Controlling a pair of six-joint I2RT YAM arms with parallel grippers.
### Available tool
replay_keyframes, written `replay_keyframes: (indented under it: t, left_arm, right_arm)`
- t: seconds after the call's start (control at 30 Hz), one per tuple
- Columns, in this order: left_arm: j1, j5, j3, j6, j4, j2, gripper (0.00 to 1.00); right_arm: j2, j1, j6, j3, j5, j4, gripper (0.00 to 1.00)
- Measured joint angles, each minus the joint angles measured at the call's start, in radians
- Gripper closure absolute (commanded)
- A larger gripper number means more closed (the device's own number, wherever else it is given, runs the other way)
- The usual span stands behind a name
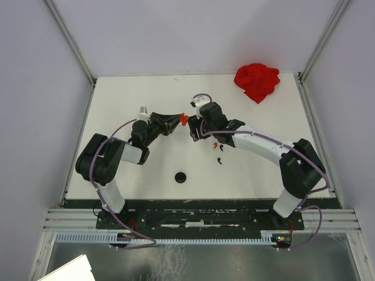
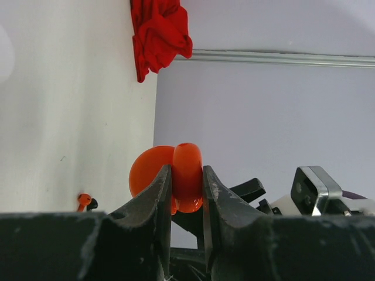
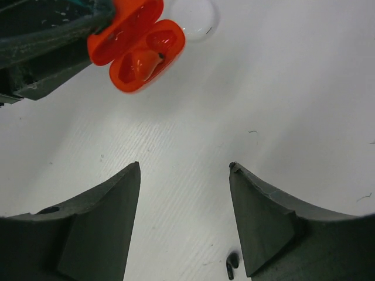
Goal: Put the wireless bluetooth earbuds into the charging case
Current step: Place the earbud in the charging case, then adjust the earbud with the charging case.
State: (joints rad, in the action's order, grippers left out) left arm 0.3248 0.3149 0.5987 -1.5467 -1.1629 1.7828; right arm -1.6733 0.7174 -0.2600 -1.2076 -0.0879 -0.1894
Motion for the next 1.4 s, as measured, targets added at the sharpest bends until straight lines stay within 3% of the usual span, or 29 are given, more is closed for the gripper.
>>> replay_keyframes:
  t: [0.33, 1.4]
  left_arm:
    - [0.0, -0.002, 0.0, 0.046, 0.075, -0.004, 0.97]
    - [0.005, -0.001, 0.0, 0.053, 0.089, -0.009, 0.97]
  right_arm:
    - [-0.019, 0.023, 0.006, -0.084, -0.024, -0.052, 0.29]
    - [-0.14, 0.007, 0.027, -0.186, -0.131, -0.077, 0.29]
